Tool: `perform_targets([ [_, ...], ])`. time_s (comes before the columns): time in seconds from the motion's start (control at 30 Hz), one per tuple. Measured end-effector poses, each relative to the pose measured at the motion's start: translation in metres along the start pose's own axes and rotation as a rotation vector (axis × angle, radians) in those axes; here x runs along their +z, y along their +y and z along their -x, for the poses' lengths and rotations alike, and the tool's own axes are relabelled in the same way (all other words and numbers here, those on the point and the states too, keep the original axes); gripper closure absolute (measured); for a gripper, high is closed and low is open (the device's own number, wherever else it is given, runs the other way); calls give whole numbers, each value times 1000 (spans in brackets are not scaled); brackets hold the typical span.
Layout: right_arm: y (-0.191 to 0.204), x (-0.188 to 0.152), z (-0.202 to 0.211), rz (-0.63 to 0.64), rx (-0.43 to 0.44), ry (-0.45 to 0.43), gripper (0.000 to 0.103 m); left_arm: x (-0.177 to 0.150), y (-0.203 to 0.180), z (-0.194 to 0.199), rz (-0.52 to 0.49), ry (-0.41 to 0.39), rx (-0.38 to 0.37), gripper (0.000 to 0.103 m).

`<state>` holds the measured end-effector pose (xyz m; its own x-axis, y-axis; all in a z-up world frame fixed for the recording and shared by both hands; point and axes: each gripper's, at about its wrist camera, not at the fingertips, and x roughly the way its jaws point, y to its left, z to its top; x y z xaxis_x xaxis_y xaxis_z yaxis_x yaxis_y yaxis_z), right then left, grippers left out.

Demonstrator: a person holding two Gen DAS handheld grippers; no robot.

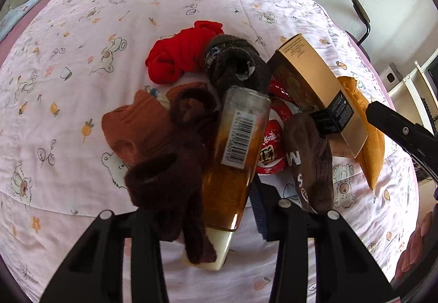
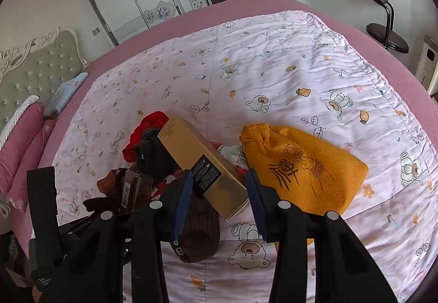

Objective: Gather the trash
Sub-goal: 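Grasp the amber glass bottle with the left tool while the right tool grasps the gold box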

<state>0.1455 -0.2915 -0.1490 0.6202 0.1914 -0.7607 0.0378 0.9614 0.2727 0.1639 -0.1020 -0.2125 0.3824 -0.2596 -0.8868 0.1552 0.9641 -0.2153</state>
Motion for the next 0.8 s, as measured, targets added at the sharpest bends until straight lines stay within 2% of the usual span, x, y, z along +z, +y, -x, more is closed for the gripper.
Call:
perform_targets([
  [0.27,11,2,-12,53,13,12,62,3,9,14,67,-9,-93,68],
  [0.47,20,1,-33,102,-30,30,58,11,10,32,91,-41,-142,70],
  [0.67,25,-2,-50,141,-49,54,52,21,12,38,99,-59,-156,70],
  [0.8,28,0,-54,149,-51,59,52,23,14,43,96,-68,-162,70],
])
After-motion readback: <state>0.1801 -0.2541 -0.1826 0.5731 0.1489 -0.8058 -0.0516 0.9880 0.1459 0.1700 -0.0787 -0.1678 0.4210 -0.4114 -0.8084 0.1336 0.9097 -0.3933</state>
